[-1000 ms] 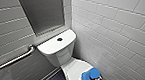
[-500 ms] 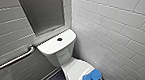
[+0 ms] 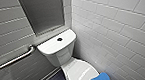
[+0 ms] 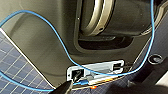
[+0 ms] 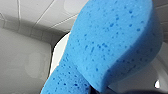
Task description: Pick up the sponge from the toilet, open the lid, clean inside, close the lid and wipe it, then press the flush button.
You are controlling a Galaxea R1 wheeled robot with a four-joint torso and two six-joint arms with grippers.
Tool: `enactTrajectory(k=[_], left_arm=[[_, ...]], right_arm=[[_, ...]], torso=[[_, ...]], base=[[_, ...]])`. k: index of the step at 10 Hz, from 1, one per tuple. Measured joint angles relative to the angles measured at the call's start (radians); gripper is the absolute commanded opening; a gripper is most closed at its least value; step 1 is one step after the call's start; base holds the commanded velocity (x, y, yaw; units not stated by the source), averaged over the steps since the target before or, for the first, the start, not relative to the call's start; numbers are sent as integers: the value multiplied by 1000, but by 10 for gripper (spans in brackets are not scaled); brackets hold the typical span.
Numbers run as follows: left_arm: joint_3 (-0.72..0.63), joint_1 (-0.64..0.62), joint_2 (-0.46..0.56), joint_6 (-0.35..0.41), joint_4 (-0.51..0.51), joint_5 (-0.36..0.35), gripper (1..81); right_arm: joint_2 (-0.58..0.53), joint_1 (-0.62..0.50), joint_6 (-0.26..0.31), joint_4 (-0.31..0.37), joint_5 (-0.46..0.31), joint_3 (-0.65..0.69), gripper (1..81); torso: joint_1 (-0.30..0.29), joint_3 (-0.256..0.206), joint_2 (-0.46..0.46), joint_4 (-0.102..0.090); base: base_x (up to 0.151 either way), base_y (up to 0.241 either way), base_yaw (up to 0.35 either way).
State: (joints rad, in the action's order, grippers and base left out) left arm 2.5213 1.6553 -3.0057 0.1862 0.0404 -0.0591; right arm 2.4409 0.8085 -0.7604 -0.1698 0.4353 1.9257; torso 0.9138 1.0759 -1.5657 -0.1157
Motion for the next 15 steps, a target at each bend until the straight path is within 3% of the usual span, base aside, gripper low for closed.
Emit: enactTrajectory(k=[3,5,8,11,15], left_arm=[[-45,-23,31,0,0,-1,811],[-150,-38,93,0,-1,2,811],[-378,-88,243,0,-1,3,811],[-606,-158,420,0,0,14,811],[-821,-282,589,-9,1,31,811]], right_arm=[[-107,103,0,0,24,-69,10],[-135,201,-1,-8,17,-74,10],[-168,325,-1,-30,9,-85,10],[-182,526,-1,-95,17,-67,10],[-150,778,0,-146,107,82,10]], torso=[[0,0,0,0],[0,0,0,0],[0,0,0,0],[0,0,0,0],[12,0,-20,0]], base=[[0,0,0],[0,0,0],[0,0,0],[0,0,0],[0,0,0]])
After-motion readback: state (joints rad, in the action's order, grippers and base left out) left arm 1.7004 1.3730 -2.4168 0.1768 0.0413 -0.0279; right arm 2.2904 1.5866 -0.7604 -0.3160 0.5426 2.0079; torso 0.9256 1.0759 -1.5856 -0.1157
